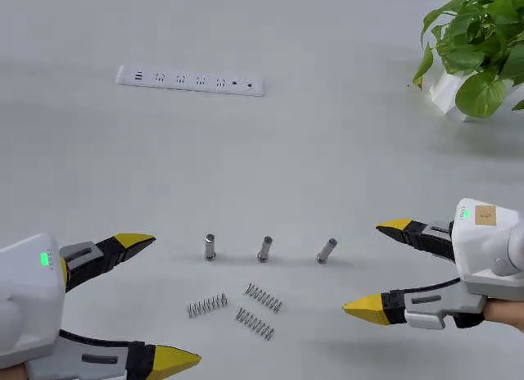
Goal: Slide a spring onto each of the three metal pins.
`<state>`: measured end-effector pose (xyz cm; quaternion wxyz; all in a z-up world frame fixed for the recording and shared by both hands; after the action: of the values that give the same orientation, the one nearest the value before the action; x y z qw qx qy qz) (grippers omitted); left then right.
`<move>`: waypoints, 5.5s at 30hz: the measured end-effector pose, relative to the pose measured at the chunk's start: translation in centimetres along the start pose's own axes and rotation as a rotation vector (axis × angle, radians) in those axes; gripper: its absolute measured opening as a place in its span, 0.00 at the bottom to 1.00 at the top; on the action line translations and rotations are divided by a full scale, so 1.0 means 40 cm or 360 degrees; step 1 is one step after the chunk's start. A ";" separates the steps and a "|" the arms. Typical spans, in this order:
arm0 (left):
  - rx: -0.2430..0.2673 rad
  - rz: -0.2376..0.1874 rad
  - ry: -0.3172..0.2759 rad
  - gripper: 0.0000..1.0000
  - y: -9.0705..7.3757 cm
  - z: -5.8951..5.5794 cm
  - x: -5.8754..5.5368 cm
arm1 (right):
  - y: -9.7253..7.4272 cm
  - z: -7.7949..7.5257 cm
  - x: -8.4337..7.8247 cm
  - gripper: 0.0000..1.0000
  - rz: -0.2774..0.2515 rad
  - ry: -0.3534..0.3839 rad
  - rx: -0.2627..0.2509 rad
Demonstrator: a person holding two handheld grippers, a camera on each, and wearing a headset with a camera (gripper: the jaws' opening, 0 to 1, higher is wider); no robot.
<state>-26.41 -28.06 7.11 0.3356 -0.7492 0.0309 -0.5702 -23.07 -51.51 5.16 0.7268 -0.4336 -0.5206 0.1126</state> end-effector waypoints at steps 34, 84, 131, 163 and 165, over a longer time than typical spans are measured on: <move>0.0055 0.0573 0.0101 0.25 0.115 0.029 -0.129 | -0.024 0.028 -0.056 0.89 -0.0105 0.0050 0.0027; 0.0030 0.0819 0.0260 0.07 0.152 0.024 -0.165 | -0.032 0.057 -0.055 0.85 -0.0119 0.0110 0.0013; -0.0061 -0.0020 0.0081 0.07 0.059 -0.055 0.107 | -0.006 0.203 0.284 0.37 -0.0469 0.0151 0.0376; -0.0138 -0.0205 0.0041 0.07 0.050 -0.088 0.171 | -0.005 0.232 0.323 0.07 -0.0585 0.0343 0.0546; -0.0140 -0.0206 0.0040 0.07 0.051 -0.088 0.172 | -0.007 0.237 0.327 0.07 -0.0584 0.0325 0.0546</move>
<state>-26.43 -34.23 12.18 0.2643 -0.7564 0.0118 -0.5982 -25.59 -38.79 14.78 0.8467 -0.2115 -0.4878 0.0212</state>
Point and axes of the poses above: the centre of the closed fingertips' face, and the gripper's own axes: y roughly forward along the fingers, z roughly to its left, x roughly out of its top, the point moved 2 cm from there along -y, roughly backward along the fingers, and after that the axes turned 6 degrees about z, right-handed, at the moved point
